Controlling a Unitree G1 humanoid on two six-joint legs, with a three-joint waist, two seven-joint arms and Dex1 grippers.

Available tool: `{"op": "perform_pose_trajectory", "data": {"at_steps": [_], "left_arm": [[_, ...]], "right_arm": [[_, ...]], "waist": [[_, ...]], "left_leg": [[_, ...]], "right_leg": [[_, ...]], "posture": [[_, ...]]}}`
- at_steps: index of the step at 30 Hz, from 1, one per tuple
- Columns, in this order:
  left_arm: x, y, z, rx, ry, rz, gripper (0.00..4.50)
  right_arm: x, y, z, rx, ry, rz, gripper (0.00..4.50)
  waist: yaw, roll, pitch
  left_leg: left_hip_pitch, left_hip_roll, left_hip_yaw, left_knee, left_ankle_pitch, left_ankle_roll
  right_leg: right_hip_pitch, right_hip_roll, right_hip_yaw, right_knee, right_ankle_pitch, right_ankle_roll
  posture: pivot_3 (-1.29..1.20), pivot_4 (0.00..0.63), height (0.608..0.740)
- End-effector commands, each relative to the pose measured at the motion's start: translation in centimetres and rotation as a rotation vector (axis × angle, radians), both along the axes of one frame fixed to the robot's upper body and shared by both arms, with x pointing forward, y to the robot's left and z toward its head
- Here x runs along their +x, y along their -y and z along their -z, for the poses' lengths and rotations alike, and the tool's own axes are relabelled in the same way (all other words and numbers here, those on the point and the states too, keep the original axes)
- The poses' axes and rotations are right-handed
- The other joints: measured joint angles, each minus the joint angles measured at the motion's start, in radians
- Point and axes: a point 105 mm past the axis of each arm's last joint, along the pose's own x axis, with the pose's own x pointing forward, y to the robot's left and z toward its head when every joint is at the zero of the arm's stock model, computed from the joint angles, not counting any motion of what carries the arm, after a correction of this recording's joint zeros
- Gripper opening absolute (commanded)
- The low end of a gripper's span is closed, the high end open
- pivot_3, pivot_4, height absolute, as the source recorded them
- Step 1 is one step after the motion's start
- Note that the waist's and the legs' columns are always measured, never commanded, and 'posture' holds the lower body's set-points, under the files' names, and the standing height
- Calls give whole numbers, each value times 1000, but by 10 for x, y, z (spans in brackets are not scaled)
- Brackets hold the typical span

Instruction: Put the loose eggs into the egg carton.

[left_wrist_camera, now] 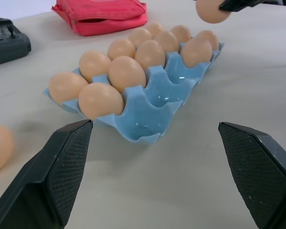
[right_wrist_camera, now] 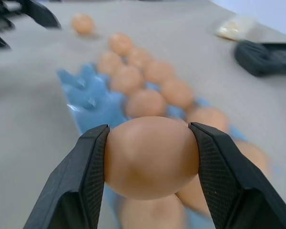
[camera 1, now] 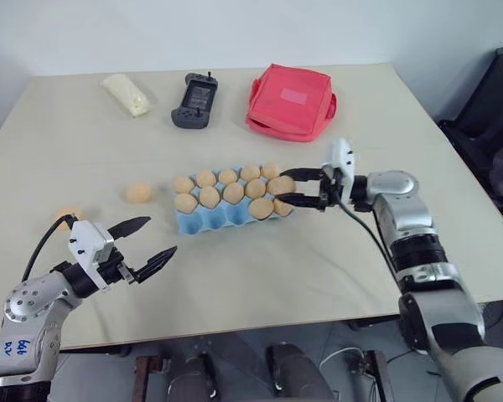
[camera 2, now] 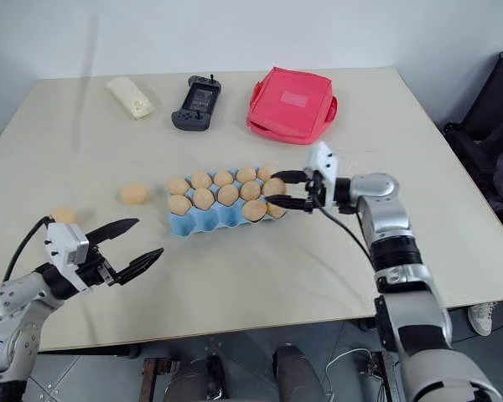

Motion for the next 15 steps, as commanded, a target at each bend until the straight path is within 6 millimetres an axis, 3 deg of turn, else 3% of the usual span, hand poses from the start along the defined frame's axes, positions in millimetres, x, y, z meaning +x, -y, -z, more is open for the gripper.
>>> {"op": "perform_pose_trajectory", "data": {"at_steps": [1, 7, 13, 15], "left_arm": [[-2, -2, -5, -10, 27, -5, 4500], [-4, -3, -3, -15, 19, -17, 4500], [-12, -6, 0, -23, 7, -45, 4500], [-14, -12, 0, -28, 3, -69, 4500]], "right_arm": [[-8, -27, -6, 14, 24, -26, 2540], [0, -48, 12, 3, 3, 21, 2540], [-7, -44, 8, 23, -2, -17, 4379], [-13, -34, 6, 29, 15, -58, 4447]], "waist": [[0, 0, 0], [6, -1, 0], [3, -1, 0], [3, -1, 0]], "left_leg": [[0, 0, 0, 0, 0, 0], [-7, -2, 0, 0, 0, 1], [-10, -2, 3, 0, 0, 0], [-10, 0, 3, 0, 0, 0]], "right_leg": [[0, 0, 0, 0, 0, 0], [-6, -1, -2, 0, 0, 0], [-12, -1, 0, 2, 0, 0], [-13, 1, 1, 3, 0, 0]], "posture": [[0, 150, 740], [0, 150, 740], [0, 150, 740], [0, 150, 740]]}}
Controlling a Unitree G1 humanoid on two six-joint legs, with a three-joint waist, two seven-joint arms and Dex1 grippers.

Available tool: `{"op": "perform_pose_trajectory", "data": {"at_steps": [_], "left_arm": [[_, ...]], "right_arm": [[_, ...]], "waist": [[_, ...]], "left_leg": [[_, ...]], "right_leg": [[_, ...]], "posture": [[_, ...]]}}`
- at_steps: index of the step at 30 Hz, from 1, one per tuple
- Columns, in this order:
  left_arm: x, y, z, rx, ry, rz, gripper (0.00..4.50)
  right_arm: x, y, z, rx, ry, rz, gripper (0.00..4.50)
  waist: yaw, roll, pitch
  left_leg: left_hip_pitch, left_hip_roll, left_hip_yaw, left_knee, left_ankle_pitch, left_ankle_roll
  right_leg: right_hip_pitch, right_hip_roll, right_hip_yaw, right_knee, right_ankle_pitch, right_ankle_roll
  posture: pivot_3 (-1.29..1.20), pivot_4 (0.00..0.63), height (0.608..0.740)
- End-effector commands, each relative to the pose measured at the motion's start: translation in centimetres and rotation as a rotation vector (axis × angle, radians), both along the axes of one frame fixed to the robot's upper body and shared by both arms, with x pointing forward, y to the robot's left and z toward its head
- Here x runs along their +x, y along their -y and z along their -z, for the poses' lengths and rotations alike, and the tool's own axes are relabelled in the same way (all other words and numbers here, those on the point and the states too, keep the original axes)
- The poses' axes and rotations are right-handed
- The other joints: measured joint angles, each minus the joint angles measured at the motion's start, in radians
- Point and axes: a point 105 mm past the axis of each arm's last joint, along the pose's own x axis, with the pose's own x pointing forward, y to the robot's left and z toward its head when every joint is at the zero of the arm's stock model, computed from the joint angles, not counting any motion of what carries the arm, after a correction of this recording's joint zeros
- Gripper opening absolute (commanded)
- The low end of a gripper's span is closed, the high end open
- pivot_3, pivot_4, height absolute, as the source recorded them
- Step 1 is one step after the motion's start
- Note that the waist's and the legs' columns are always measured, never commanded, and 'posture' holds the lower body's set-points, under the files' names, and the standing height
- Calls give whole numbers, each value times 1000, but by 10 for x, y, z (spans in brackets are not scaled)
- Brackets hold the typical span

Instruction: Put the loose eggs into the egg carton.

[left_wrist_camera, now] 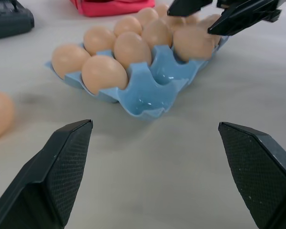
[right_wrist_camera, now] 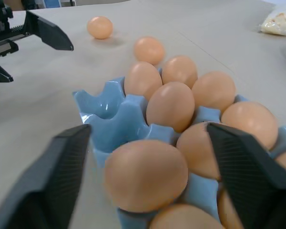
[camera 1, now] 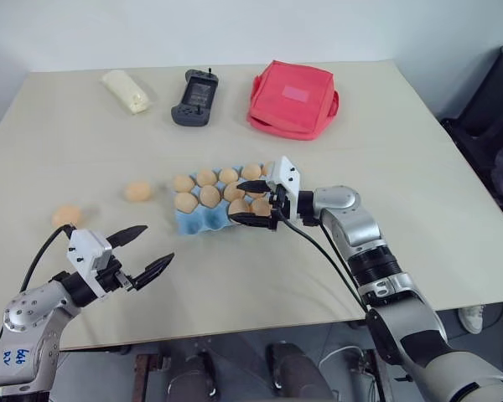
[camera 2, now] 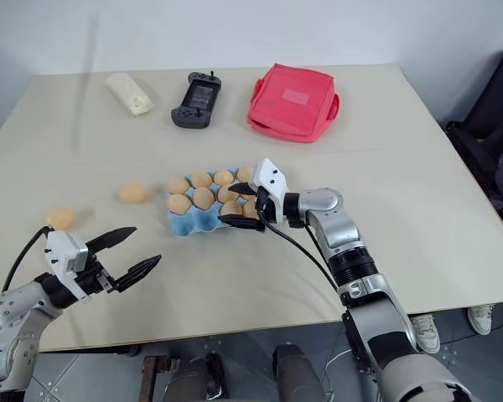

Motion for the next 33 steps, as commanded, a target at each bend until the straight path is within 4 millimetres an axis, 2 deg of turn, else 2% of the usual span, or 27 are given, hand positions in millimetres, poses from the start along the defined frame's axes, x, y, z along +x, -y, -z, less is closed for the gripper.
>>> {"op": "perform_pose_trajectory", "data": {"at_steps": [1, 3, 7, 10, 13, 16, 18, 20, 23, 27, 33], "left_arm": [[-6, -8, -14, -9, 51, -35, 4500], [-8, -16, -14, -5, 53, -82, 4500], [-20, -50, -8, -2, 48, -238, 4500], [-34, -69, -5, -10, 37, -327, 4500], [-43, -80, -3, -17, 34, -385, 4500], [-57, -93, -1, -65, 38, -492, 4500], [-61, -90, 1, -83, 26, -501, 4500], [-60, -86, 0, -89, 29, -501, 4500], [-51, -82, -2, -97, 46, -503, 4500], [-26, -70, -15, -115, 88, -454, 4500], [38, -58, -33, -109, 125, -402, 4500]], "right_arm": [[-13, 14, -16, 41, 65, -73, 4447], [-21, 27, -15, 49, 79, -108, 4447], [-38, 58, -1, 41, 138, -138, 4447], [-41, 81, 12, 46, 104, -83, 4447], [-42, 94, 16, 54, 115, -44, 4447], [-42, 123, 28, 39, 122, 71, 4447], [-44, 135, 32, 31, 118, 127, 4447], [-47, 138, 32, 53, 110, 160, 4447], [-49, 138, 33, 58, 110, 169, 4447], [-50, 134, 32, 51, 118, 160, 4447], [-49, 130, 31, 41, 127, 157, 4447]], "waist": [[1, 0, 0], [1, 0, 0], [0, 0, 0], [-2, -1, 0], [-2, -1, 0], [-1, -1, 0], [1, -2, 0], [1, -2, 0], [1, -2, 0], [1, -2, -1], [23, -2, -1]], "left_leg": [[0, 1, 0, 0, 0, 0], [0, 0, 0, 0, 0, 0], [0, 0, 0, 0, -1, 0], [1, 0, 1, 0, -1, 1], [1, 0, 1, 0, -1, 1], [1, -1, 0, 0, -1, 2], [2, -1, -1, 0, -4, 5], [2, -1, -4, 0, -5, 5], [3, -1, -7, 0, -6, 2], [5, -1, -10, 0, -6, 3], [5, -2, -11, 0, -4, 3]], "right_leg": [[0, 0, 0, 0, 0, 0], [0, 0, 0, 0, 0, 0], [1, 0, 0, -2, 0, 0], [1, 0, 1, -3, 0, 0], [1, -1, 1, -3, 0, 0], [2, -2, 1, -2, 0, -1], [4, -3, 1, -4, 0, -1], [7, -4, 1, -7, 0, -2], [10, -4, 1, -9, 1, -3], [15, -3, -1, -12, 2, -6], [16, -1, -3, -11, 4, -4]], "posture": [[0, 150, 740], [0, 150, 740], [0, 150, 740], [0, 150, 740], [0, 150, 740], [0, 150, 740], [0, 150, 740], [0, 150, 740], [0, 150, 740], [0, 150, 740], [0, 150, 740]]}}
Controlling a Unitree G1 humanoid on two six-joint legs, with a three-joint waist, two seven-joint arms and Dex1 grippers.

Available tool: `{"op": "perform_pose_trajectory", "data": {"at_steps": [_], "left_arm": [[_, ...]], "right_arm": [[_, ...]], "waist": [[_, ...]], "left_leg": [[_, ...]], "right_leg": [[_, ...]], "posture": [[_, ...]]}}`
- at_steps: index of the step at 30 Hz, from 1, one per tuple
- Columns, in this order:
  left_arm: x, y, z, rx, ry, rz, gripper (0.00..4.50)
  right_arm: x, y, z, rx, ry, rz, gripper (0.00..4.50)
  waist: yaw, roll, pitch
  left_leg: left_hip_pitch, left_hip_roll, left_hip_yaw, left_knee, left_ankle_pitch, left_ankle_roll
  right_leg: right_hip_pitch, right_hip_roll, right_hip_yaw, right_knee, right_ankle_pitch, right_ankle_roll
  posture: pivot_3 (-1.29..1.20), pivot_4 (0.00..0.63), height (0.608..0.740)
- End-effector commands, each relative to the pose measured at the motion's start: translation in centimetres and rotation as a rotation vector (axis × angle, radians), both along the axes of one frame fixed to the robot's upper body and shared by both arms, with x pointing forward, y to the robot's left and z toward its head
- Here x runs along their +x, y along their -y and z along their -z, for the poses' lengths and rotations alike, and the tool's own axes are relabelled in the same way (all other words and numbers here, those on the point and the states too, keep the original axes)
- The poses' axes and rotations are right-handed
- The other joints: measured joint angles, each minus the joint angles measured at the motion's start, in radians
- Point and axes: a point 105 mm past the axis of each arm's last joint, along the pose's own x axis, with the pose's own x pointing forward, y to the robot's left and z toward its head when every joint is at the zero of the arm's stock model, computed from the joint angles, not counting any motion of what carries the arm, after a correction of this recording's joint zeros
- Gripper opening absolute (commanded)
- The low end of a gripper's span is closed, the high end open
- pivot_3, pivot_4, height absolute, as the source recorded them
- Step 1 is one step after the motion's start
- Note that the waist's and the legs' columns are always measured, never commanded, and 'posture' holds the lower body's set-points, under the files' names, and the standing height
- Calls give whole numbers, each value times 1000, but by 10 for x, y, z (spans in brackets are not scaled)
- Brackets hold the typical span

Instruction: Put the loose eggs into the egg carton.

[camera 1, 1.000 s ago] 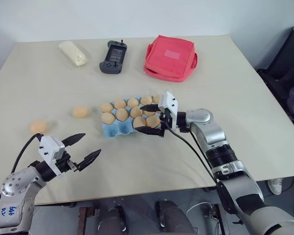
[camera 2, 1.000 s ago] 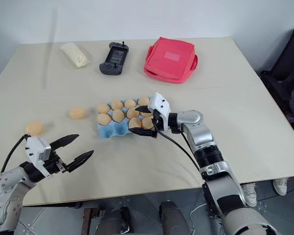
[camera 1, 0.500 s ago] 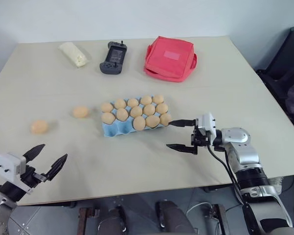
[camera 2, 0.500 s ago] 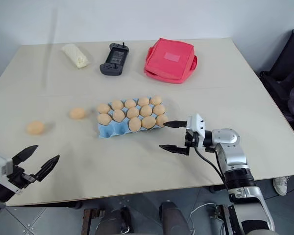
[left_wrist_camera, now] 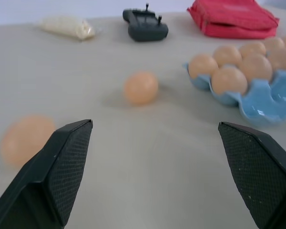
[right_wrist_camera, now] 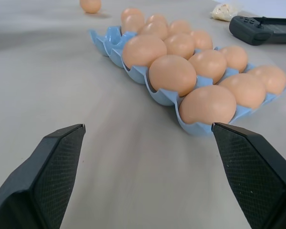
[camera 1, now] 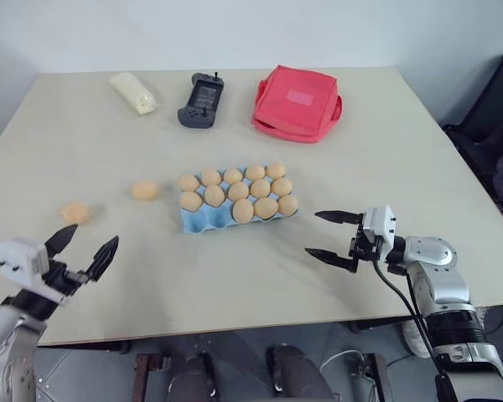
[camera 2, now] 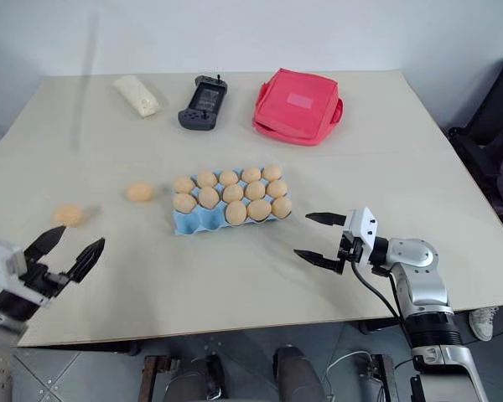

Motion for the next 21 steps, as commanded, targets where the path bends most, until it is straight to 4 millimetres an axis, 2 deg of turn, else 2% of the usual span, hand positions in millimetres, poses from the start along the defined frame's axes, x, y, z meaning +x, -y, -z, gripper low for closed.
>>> {"op": "perform_pose_trajectory", "data": {"at_steps": [1, 4, 10, 15, 19, 21], "left_arm": [[31, 3, -6, 26, -1, -12, 4500], [63, 11, -13, 1, 26, -3, 4500], [108, 27, 0, 47, -13, 21, 4500], [131, 40, 15, -4, -62, 71, 4500], [142, 51, 31, -13, -113, 110, 4500], [146, 59, 32, -25, -121, 133, 4500]], "right_arm": [[-1, -3, -10, 3, 42, -11, 4447], [-1, -4, -10, 4, 42, -8, 4447], [-2, -9, -10, 5, 45, -13, 4447], [-3, -12, -11, 17, 45, -14, 4447], [-3, -15, -10, 27, 43, -12, 4447], [-4, -16, -9, 33, 41, -12, 4447]], "waist": [[11, 0, 0], [18, 0, 0], [27, 0, 0], [41, 0, 0], [43, 0, 0], [45, 0, 0]], "left_leg": [[0, 0, 0, 0, 3, 3], [0, -1, 2, 0, 6, 0], [0, -1, 7, 1, 6, 1], [-2, 0, 11, 6, 6, 1], [-2, -1, 11, 11, 5, 2], [-3, -1, 11, 12, 5, 2]], "right_leg": [[0, 2, 0, 0, 0, 1], [-1, 4, -4, 0, 1, 2], [-2, 5, -4, 0, 1, 5], [-4, 6, -4, 5, 1, 5], [-4, 5, -4, 8, 1, 5], [-4, 5, -4, 9, 1, 6]], "posture": [[0, 150, 740], [0, 150, 740], [0, 150, 740], [0, 150, 740], [0, 150, 740], [0, 150, 740]]}}
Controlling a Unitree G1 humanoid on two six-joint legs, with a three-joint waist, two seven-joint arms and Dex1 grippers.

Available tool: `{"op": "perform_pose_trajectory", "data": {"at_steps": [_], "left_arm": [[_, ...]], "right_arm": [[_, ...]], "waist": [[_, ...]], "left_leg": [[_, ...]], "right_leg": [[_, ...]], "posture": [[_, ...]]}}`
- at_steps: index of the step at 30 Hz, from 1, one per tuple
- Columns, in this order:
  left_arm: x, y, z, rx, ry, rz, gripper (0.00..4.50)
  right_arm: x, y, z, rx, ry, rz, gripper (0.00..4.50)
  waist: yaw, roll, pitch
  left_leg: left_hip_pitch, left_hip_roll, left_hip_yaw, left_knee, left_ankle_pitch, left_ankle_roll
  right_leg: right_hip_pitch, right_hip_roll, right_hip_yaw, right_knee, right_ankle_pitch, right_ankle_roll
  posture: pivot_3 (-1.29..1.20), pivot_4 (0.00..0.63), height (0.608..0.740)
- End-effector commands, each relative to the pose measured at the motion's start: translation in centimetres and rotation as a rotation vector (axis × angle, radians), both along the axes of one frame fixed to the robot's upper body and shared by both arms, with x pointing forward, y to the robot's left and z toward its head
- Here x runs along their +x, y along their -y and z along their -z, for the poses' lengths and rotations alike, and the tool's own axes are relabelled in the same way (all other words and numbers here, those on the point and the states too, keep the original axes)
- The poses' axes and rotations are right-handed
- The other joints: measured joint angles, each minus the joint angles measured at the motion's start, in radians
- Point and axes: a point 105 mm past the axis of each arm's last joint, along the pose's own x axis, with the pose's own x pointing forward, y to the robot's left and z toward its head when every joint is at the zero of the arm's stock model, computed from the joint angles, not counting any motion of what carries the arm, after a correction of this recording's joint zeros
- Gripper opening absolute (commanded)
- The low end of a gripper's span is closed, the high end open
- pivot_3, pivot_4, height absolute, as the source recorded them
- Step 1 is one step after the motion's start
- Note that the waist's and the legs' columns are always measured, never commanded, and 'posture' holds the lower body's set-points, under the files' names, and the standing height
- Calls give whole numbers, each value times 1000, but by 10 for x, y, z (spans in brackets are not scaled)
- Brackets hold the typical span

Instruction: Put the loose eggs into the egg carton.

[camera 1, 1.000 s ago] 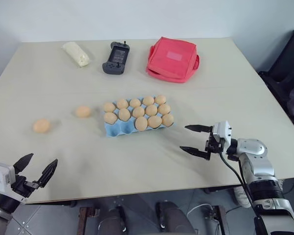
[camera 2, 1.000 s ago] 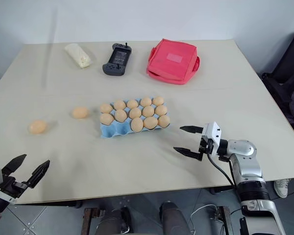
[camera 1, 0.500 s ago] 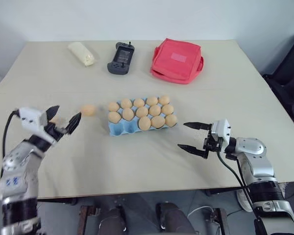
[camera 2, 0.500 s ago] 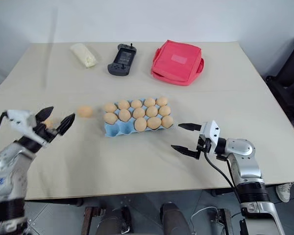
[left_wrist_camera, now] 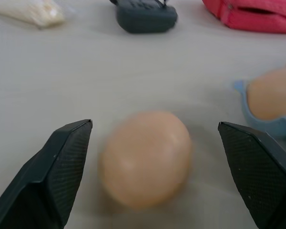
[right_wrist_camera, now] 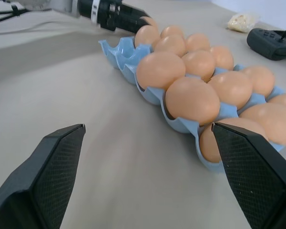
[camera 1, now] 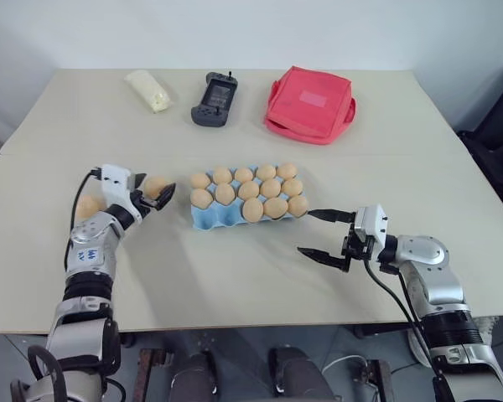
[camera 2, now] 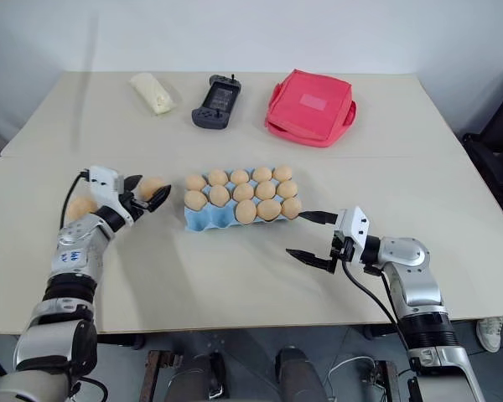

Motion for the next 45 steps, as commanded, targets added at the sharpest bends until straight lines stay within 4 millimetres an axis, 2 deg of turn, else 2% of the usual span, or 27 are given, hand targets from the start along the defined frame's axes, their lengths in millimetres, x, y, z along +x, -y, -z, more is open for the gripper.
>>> {"op": "perform_pose_trajectory", "data": {"at_steps": [1, 2, 5, 9, 12, 15, 18, 21, 28, 32, 35, 37, 42, 43, 45], "left_arm": [[7, 9, -4, 11, 16, 32, 4500], [8, 10, -4, 15, 15, 35, 4500], [10, 11, -6, 13, 23, 40, 3913], [3, 3, -13, 30, 76, 50, 2666], [-3, 0, -17, 22, 108, 73, 2666], [-24, 5, -35, 51, 215, 170, 2666], [-49, 33, -59, 78, 305, 317, 2666], [-65, 61, -67, 88, 317, 432, 2666], [-66, 104, -58, 80, 266, 539, 2666], [-60, 118, -35, 79, 195, 565, 2666], [-55, 118, -30, 81, 193, 551, 2666], [-54, 115, -41, 71, 250, 530, 2666], [-67, 84, -62, 30, 326, 466, 2666], [-70, 75, -65, 19, 328, 441, 3064], [-74, 60, -68, 24, 325, 403, 3539]], "right_arm": [[-2, -1, -6, 27, 26, -2, 4447], [-2, -1, -5, 28, 26, -1, 4447], [-2, -1, -3, 34, 28, 6, 4500], [-2, -2, -2, 39, 28, 14, 4500], [-2, -2, -2, 42, 27, 19, 4500], [-3, -2, -1, 41, 25, 20, 4500], [-5, -2, 0, 39, 23, 17, 4500], [-5, -5, -2, 34, 23, 9, 4500], [-6, -14, -11, 36, 30, -3, 4500], [-7, -14, -12, 35, 26, 2, 4500], [-8, -14, -13, 38, 25, 9, 4500], [-9, -13, -12, 39, 25, 16, 4500], [-13, -8, -9, 40, 16, 33, 4500], [-14, -8, -8, 41, 13, 34, 4500], [-14, -9, -7, 41, 9, 34, 4500]], "waist": [[2, 0, 0], [4, 0, 0], [4, 0, 0], [4, 0, 0], [-1, 0, 0], [-4, 0, 0], [-1, 0, 0], [7, 0, 0], [17, 0, 0], [19, 0, 0], [20, 0, 0], [20, 0, 0], [20, 0, 0], [18, 0, 0], [17, 0, 0]], "left_leg": [[0, 0, 0, 0, 0, 0], [0, 0, 0, 1, 0, 0], [0, 0, -2, 1, -1, 1], [-1, 0, -2, 1, -1, 1], [-1, 0, -1, 0, -1, 1], [-1, 1, -1, 0, -1, 1], [-1, 2, -1, 1, -1, 1], [-2, 1, 0, 2, -1, 1], [2, -2, -3, 3, -3, 3], [2, -2, -4, 2, -3, 4], [1, -1, -5, 2, -2, 7], [0, 0, -4, 1, -2, 6], [0, 1, -3, 0, -3, 4], [0, 1, -2, 0, -4, 4], [0, 2, -1, 0, -4, 3]], "right_leg": [[0, 0, -1, 1, 0, 0], [0, 0, -1, 1, 0, 0], [0, -1, 0, 1, 0, 0], [0, -1, 0, 1, 0, 0], [-1, 0, 0, 1, 0, 0], [-2, 0, 1, 3, 0, 0], [-4, 0, 2, 4, 0, 0], [-3, 0, 1, 5, 0, 0], [2, -3, 2, 4, 2, 1], [1, -3, 3, 2, 3, 1], [1, -3, 3, 1, 3, 1], [1, -3, 3, -1, 3, 1], [1, -3, 3, -3, 2, 1], [0, -2, 4, -3, 2, 1], [0, -2, 4, -3, 2, 1]], "posture": [[0, 150, 740], [0, 150, 740], [0, 150, 740], [0, 150, 740], [0, 150, 740], [0, 150, 740], [0, 150, 740], [0, 150, 740], [0, 150, 740], [0, 150, 740], [0, 150, 740], [0, 150, 740], [0, 150, 740], [0, 150, 740], [0, 150, 740]]}}
